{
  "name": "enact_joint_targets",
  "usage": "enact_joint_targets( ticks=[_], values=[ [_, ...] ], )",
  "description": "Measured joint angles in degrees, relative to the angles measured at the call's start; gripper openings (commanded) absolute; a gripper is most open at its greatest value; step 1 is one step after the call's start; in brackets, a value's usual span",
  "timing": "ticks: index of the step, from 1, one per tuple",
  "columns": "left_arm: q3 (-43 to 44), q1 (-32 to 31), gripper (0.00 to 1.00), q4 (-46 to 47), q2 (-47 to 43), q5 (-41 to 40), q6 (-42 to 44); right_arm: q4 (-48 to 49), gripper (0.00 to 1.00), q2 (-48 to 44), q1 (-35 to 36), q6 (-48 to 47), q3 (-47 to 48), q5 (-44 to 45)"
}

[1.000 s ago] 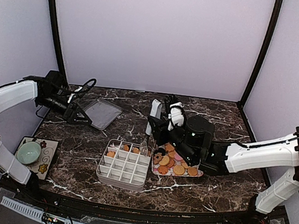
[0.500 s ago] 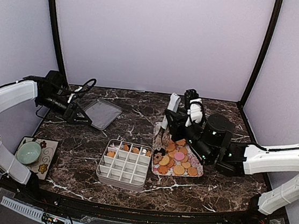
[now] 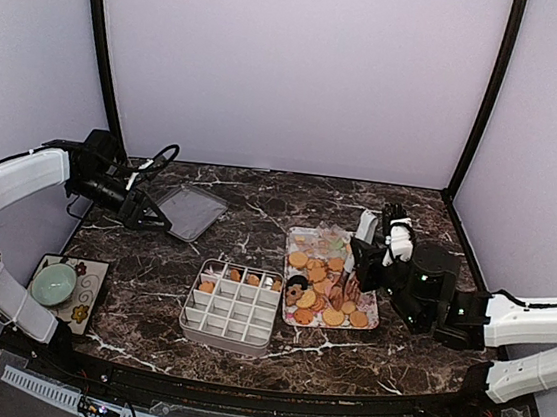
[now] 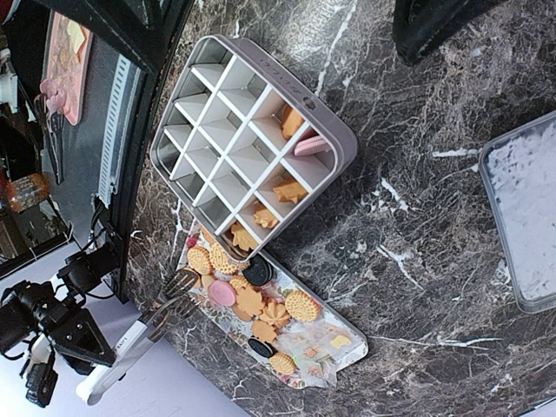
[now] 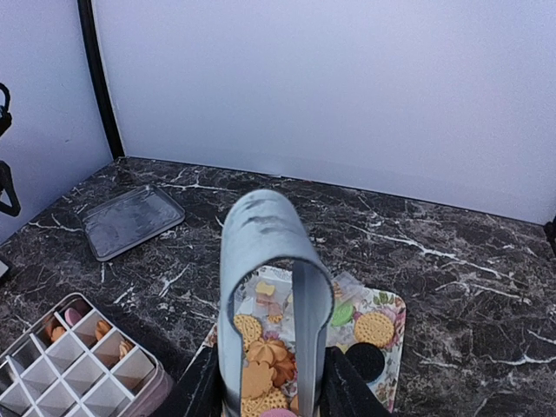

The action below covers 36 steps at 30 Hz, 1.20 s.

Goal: Pack the cookies
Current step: Pick up the fake cookies from the plate.

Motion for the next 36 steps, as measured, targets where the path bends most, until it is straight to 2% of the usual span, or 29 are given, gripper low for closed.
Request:
enact_joint_targets(
  ticks=[11,30,36],
  values=[
    [0.00,0.00,0.92,0.00,0.00,0.02,0.00,-2.56,0.39,-0.85,0.02,3.41,-1.22,1.92],
    [0.00,0.00,0.92,0.04,0.00,0.02,0.00,-2.95,0.38,1.51,2.01,6.38,-1.40,-1.29],
    [0.00,0.00,0.92,0.04,0.00,0.02,0.00,-2.40,0.31,2.29,2.75,6.34,-1.40,-1.16]
  ],
)
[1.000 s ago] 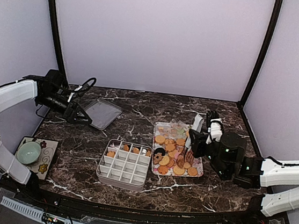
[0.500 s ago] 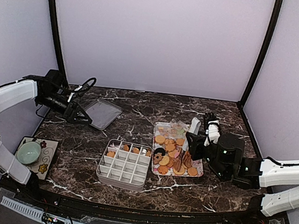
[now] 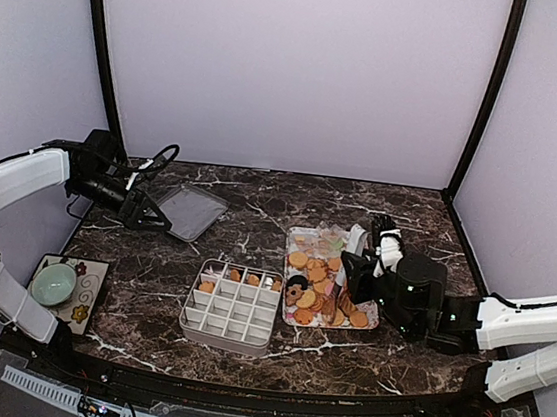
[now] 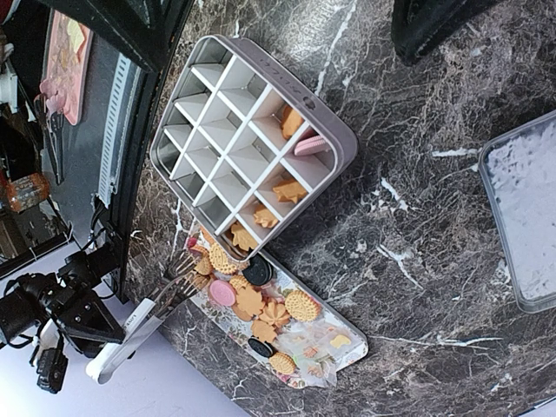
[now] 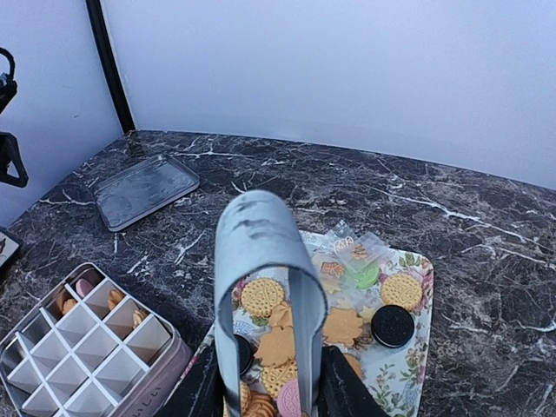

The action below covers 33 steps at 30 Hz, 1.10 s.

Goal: Pack the cookies
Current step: Pick up the fake cookies from the plate.

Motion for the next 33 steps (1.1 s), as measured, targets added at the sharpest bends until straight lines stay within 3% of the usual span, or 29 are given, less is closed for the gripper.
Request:
enact_joint_targets(
  ticks=[10,18,23,33],
  values=[
    [0.00,0.00,0.92,0.07,0.00,-0.02,0.00,-1.36,0.22,0.28,1.42,-0.48,1.20,3.19],
    [0.00,0.00,0.92,0.07,0.00,0.00,0.00,-3.87,0.21,-2.40,2.10,-2.05,5.92,2.73],
    [0.00,0.00,0.92,0.07,0.00,0.00,0.00,-3.48,0.32,-2.54,2.21,-2.56,7.52,2.40],
    [0.00,0.00,0.92,0.07,-0.02,0.00,0.00,-2.86,0.40,0.70,2.27,-2.62,5.33,2.75]
  ],
)
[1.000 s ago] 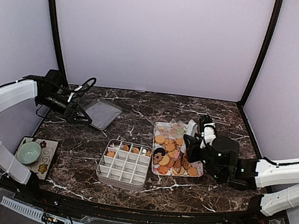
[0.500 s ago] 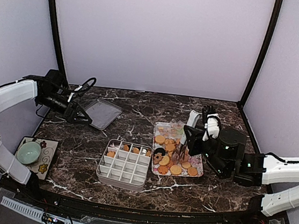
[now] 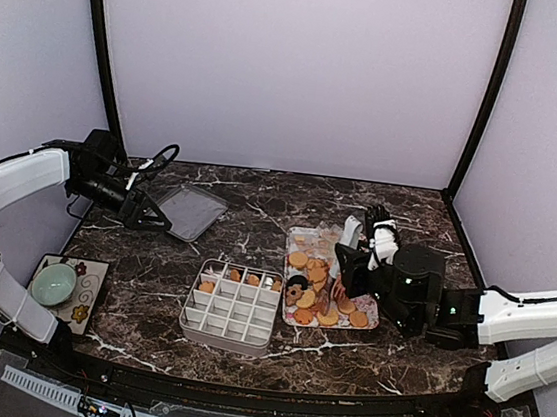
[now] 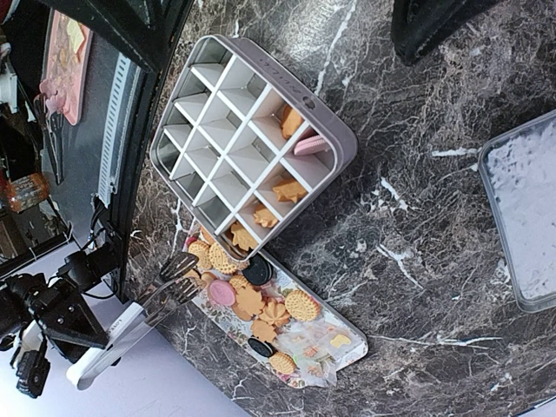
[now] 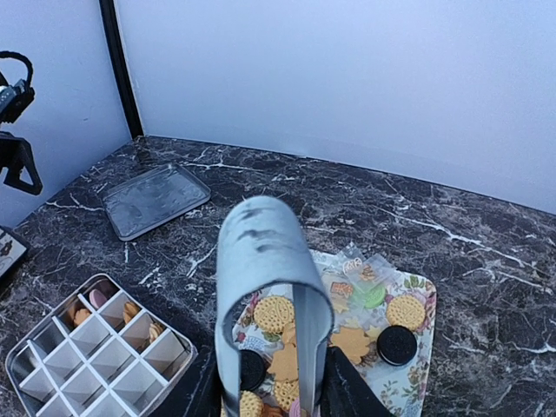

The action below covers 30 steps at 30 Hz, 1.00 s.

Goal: Pack the cookies
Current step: Pick up the fake cookies from the plate.

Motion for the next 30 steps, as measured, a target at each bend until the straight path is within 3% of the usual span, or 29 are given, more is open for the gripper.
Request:
enact_joint_targets(
  ticks=[17,23,30],
  values=[
    [0.15,0.00,0.91,-0.07,0.02,0.09,0.00,2.80,0.40,4.09,1.70,0.63,-1.95,0.57],
    [0.81,0.00,0.91,-0.07,0.02,0.42,0.00,2.49,0.38,3.28,1.84,1.64,-2.67,0.90],
    [0.85,0.00,0.91,-0.09,0.02,0.63,0.00,1.14,0.28,3.32,1.97,1.86,-2.05,1.33]
  ],
)
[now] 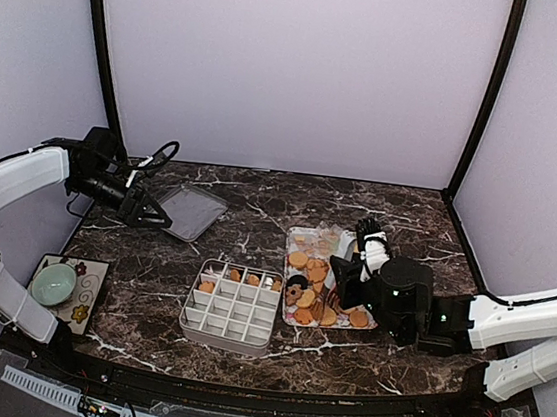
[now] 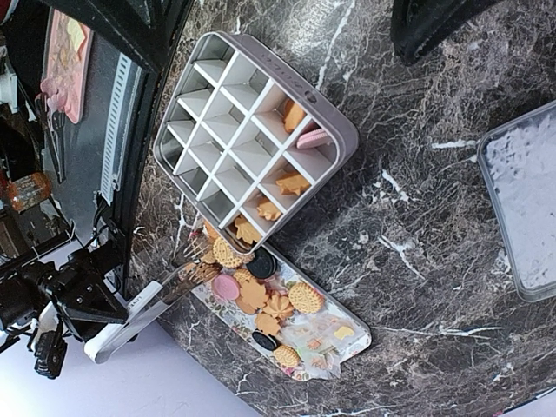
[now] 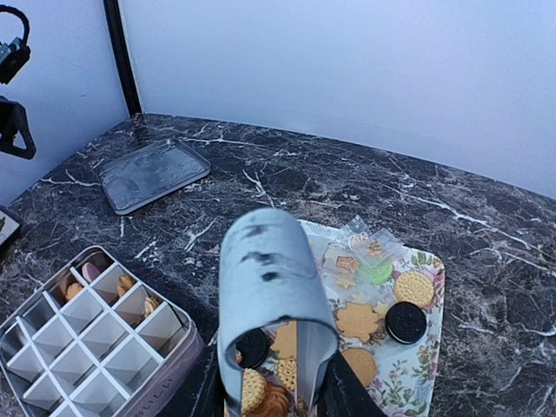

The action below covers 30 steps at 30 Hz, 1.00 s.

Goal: Pack the cookies
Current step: Pick up the fake cookies from the plate, then place the fake cookies in the empty pocket of the box.

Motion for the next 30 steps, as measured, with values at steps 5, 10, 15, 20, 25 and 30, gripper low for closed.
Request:
enact_joint_targets(
  ticks=[5,10,15,20,25,30],
  values=[
    [0.00,0.00,0.91,-0.04,0.00,0.02,0.04,-4.87,0.26,-0.04,0.24,-1.84,3.34,0.31],
    [0.00,0.00,0.91,-0.02,0.00,0.00,0.00,-6.38,0.26,-0.87,0.28,-5.75,10.60,-0.39],
    [-0.09,0.00,0.91,0.68,0.00,-0.94,-0.87,-3.15,0.26,0.90,0.31,-7.52,17.18,-3.61],
    [-0.52,0.33,0.92,1.68,0.00,-2.49,-1.97,1.86,0.25,10.40,0.50,-7.48,23.67,-9.44],
    [-0.87,1.46,0.92,1.99,-0.02,-3.91,-2.51,5.62,0.25,22.25,1.11,-6.27,29.97,-16.35],
    [-1.57,1.95,0.92,2.14,-0.46,-4.39,-2.51,8.79,0.25,29.90,1.46,-4.28,33.31,-21.05]
  ],
)
